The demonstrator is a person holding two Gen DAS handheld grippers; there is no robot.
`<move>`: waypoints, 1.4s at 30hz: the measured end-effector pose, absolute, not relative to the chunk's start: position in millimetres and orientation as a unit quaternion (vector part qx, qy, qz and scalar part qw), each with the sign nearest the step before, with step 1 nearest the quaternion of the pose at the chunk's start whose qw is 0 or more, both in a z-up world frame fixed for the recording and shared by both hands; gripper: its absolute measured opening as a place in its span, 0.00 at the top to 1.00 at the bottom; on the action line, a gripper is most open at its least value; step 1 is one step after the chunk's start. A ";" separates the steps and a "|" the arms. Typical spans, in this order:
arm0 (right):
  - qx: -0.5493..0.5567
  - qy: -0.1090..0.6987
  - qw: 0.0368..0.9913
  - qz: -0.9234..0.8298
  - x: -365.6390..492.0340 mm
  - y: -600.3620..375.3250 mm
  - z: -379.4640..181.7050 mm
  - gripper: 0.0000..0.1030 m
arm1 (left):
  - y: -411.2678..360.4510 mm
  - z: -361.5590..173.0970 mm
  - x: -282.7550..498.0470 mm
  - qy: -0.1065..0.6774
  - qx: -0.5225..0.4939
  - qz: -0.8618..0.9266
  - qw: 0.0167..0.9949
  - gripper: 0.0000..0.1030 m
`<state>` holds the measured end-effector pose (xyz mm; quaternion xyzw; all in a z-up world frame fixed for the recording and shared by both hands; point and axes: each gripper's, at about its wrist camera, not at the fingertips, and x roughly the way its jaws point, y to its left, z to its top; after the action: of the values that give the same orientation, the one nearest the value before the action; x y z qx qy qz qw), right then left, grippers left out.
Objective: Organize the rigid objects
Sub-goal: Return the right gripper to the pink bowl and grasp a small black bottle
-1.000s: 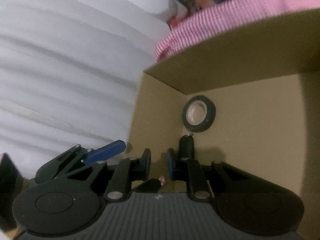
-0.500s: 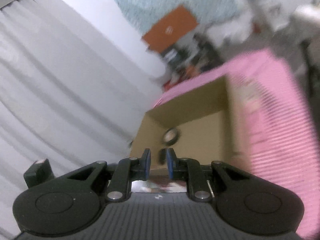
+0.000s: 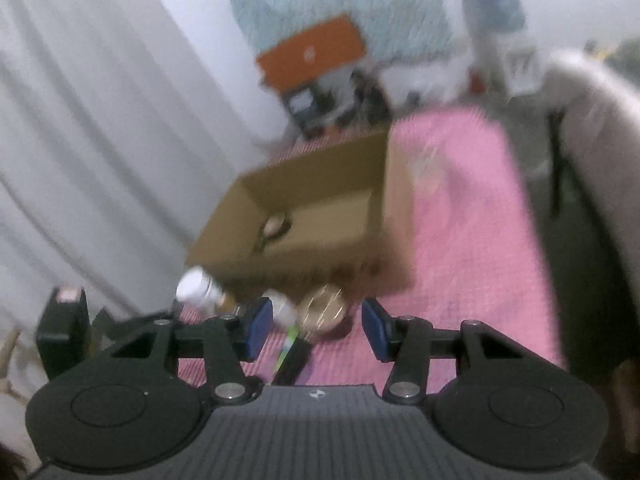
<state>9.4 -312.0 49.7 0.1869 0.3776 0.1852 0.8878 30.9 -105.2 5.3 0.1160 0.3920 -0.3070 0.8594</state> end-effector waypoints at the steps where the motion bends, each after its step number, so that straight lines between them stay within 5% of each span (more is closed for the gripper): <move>1: 0.199 0.388 0.879 0.193 17.9 -304.8 34.5 0.49 | -106.7 3.3 31.4 0.396 0.119 -0.306 0.857 0.27; 6: 0.264 0.426 0.836 0.221 51.1 -281.1 -27.4 0.51 | -115.6 -8.0 33.6 0.398 0.145 -0.305 0.853 0.41; 17: 0.318 0.440 0.808 0.228 77.4 -267.6 -73.3 0.65 | -123.1 -17.8 36.1 0.410 0.146 -0.316 0.843 0.71; 26: 0.336 0.450 0.795 0.229 84.0 -258.0 -94.5 0.77 | -125.9 -26.2 38.7 0.428 0.150 -0.308 0.836 0.73; 42: 0.327 0.434 0.809 0.225 69.7 -262.4 -83.9 0.77 | -137.6 -34.8 49.2 0.454 0.154 -0.297 0.826 0.72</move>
<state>69.7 -262.4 -83.9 0.3266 0.4338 0.2247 0.8091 49.2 -137.6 -34.8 0.1538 0.4538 -0.2973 0.8258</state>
